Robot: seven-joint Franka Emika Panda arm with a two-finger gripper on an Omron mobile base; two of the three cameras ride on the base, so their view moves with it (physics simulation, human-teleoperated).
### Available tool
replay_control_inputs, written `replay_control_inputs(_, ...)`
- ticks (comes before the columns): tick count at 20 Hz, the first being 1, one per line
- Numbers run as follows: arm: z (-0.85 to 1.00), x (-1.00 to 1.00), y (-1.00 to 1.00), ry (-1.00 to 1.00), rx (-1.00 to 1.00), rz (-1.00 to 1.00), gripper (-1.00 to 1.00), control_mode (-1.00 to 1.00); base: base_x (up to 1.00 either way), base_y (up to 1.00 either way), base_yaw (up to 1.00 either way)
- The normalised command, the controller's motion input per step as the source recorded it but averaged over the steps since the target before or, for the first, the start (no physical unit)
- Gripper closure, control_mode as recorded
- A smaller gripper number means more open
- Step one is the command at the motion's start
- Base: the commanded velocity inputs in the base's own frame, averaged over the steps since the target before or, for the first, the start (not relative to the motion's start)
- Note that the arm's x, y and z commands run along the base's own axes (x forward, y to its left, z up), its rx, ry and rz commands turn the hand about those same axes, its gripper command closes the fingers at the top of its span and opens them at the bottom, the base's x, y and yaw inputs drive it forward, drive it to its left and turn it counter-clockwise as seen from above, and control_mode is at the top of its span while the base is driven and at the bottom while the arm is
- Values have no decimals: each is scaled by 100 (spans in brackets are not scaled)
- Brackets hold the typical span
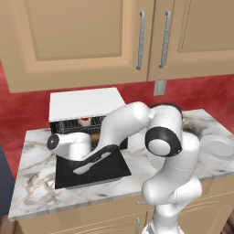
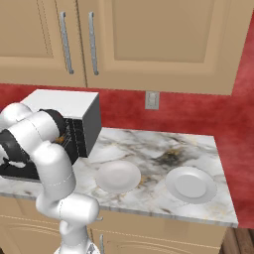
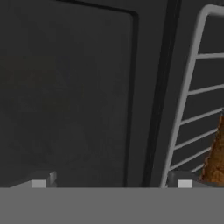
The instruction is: Open the toaster oven door. Place the baguette on the bottom rack in the toaster oven and place the steak on the top rack.
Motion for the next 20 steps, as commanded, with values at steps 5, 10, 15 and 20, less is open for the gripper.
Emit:
replay_control_inputs(5,-43,28,-7,-7,-5,16,-100,-100,0,0,0)
replay_control_inputs(10,-28,53,0,-3,-5,12,-100,-100,0,0,0)
replay_control_inputs(15,-21,45,-4,0,-6,10,-100,-100,0,0,0)
replay_control_inputs(20,1,-38,-3,0,-4,8,-100,-100,0,0,0)
